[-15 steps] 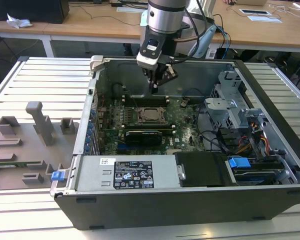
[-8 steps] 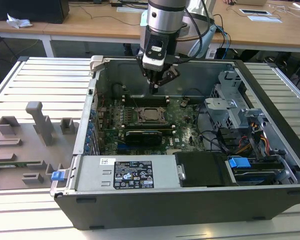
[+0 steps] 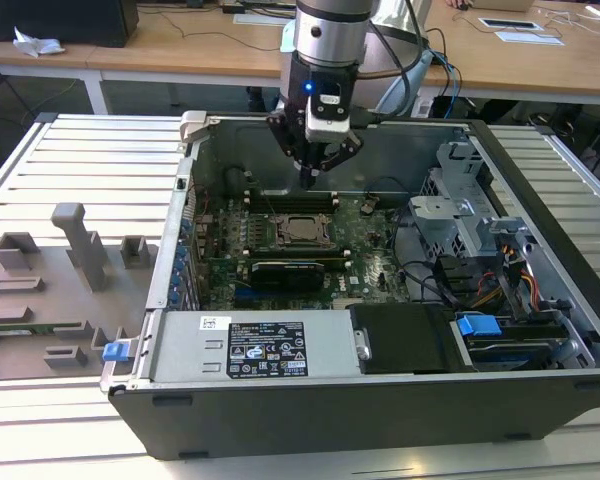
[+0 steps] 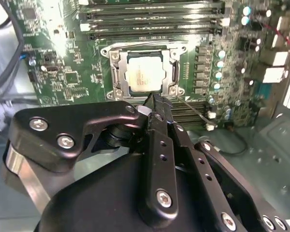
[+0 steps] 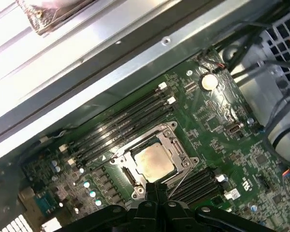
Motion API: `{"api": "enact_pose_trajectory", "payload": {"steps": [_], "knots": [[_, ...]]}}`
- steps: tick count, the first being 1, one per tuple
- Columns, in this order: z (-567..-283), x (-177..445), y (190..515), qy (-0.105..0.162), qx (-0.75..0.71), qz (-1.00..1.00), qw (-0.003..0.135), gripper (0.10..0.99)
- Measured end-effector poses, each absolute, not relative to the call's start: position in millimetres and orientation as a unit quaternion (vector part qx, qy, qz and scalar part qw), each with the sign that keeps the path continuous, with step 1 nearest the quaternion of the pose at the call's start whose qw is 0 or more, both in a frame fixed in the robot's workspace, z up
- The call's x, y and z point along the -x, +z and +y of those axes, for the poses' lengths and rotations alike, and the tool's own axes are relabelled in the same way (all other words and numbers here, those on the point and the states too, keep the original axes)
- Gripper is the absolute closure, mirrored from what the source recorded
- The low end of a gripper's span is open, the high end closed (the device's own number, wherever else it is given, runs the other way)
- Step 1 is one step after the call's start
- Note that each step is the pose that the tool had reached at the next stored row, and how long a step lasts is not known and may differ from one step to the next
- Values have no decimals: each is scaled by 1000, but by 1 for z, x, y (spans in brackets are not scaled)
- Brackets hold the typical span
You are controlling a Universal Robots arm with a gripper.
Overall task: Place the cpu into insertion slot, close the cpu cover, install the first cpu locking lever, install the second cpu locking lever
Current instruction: 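Install the first cpu locking lever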
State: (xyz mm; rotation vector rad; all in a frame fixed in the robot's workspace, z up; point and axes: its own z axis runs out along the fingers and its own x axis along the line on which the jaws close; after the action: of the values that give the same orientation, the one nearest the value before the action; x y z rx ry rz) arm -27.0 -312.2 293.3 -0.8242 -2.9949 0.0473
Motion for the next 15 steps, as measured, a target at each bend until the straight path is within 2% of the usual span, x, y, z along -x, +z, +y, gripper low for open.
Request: {"api": "enact_pose_trajectory", "payload": {"steps": [15], "knots": [[-312, 27, 293, 18, 83, -996, 14, 976]]}}
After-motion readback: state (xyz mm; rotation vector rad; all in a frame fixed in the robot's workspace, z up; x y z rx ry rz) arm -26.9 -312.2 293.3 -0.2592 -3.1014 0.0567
